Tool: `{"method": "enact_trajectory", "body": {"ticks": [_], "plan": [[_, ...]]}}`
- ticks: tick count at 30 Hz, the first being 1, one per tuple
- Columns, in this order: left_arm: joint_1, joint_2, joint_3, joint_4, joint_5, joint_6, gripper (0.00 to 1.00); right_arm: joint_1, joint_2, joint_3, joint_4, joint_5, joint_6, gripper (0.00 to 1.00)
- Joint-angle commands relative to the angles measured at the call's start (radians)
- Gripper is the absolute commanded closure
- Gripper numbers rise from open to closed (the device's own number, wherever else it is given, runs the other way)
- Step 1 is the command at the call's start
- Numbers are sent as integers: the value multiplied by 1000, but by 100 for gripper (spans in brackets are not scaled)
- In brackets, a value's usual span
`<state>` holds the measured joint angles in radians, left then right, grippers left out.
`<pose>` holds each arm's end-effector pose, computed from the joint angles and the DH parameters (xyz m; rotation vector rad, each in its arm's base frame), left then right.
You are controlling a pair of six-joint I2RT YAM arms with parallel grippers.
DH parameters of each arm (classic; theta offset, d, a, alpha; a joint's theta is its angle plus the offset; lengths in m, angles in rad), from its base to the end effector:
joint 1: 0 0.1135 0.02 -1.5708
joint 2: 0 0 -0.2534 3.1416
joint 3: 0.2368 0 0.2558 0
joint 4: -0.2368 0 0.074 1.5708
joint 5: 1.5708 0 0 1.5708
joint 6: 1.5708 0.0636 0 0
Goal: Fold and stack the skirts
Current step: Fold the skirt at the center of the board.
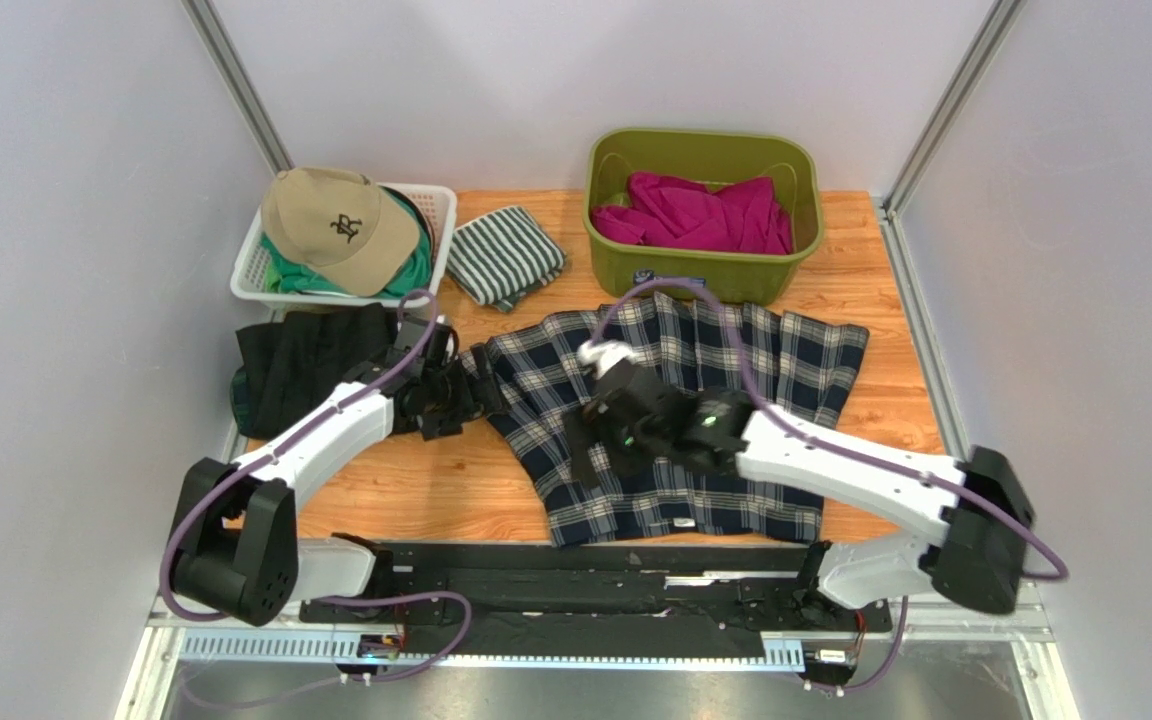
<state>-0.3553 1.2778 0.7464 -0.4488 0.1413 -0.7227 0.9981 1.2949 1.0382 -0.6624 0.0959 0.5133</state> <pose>0.2480 -0.1016 0.1681 -0.4275 2.6130 -0.5741 0.1623 0.2404 0.2431 -0.5738 2.4933 0.5034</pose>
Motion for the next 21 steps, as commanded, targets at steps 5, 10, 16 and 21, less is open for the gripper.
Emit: {"method": "enact_trajectory", "body": {"ticks": [5, 10, 16, 21], "plan": [[52, 64, -59, 191, 55, -73, 3, 298, 318, 174, 14, 91, -45, 16], [52, 192, -13, 185, 27, -60, 16, 321, 440, 238, -31, 122, -32, 19], [52, 258, -13, 206, 14, -69, 31, 320, 538, 223, 4, 128, -29, 25], [52, 313, 34, 187, 7, -69, 60, 321, 601, 224, -23, 143, -22, 33]]}}
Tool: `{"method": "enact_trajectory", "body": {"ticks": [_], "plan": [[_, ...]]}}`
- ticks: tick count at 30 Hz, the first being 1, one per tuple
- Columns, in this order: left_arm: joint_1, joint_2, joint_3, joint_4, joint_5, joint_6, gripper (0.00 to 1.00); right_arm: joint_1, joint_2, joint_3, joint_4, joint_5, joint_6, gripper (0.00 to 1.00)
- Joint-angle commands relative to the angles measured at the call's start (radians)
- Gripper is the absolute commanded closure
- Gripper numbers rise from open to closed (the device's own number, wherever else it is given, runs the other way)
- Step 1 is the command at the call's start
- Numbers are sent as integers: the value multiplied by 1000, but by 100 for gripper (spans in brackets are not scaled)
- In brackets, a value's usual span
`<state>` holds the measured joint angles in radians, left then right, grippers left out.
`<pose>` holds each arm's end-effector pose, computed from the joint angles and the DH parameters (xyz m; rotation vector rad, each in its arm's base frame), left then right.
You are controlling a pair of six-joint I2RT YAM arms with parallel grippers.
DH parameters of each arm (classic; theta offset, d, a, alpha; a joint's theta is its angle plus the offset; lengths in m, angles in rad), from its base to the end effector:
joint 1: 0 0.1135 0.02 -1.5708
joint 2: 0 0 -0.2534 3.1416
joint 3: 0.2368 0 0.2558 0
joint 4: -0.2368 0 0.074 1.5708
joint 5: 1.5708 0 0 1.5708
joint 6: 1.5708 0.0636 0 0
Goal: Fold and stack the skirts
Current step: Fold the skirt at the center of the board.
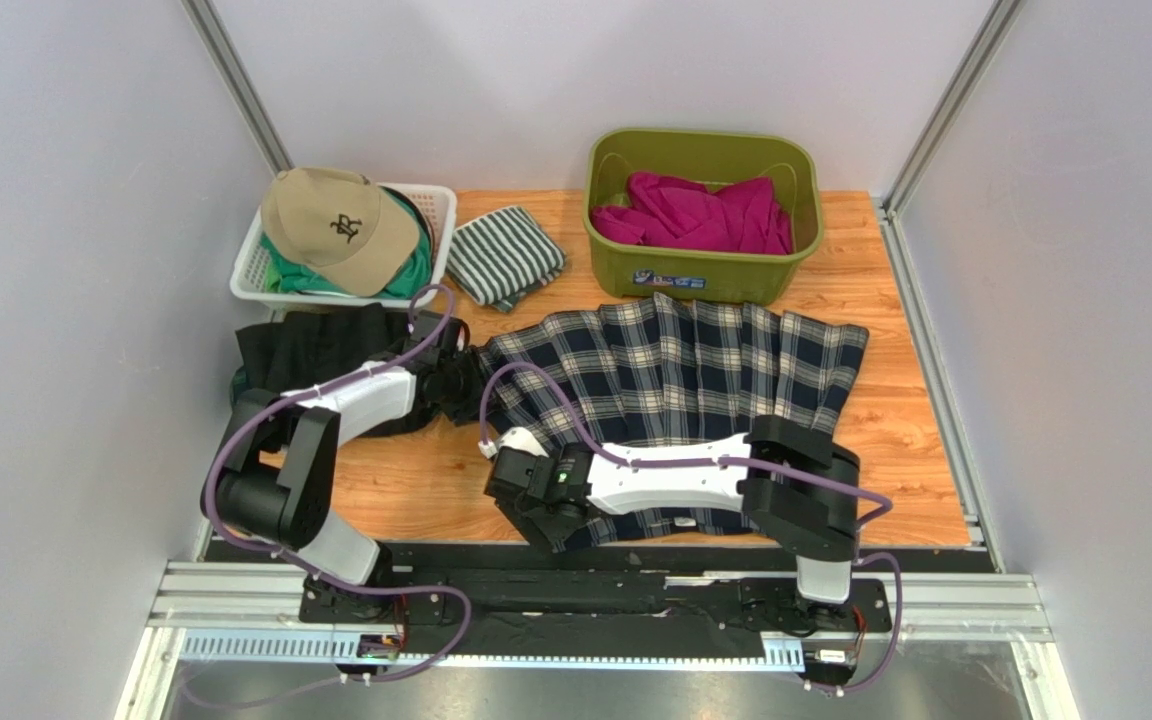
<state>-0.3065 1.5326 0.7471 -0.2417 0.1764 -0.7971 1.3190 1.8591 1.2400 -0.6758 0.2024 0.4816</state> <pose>0.2819 -0.1009 0.1164 -0.5926 2.6418 -0.5993 0.1037 0.3518 0.1299 -1.1063 2.5835 0.1283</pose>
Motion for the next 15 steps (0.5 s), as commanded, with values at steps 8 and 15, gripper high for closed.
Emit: {"method": "enact_trajectory", "body": {"ticks": [8, 15], "plan": [[46, 130, 107, -24, 40, 35, 100, -1, 3, -74, -8, 42, 26, 57], [75, -31, 164, -143, -85, 70, 100, -1, -116, -125, 114, -148, -93, 100]]}}
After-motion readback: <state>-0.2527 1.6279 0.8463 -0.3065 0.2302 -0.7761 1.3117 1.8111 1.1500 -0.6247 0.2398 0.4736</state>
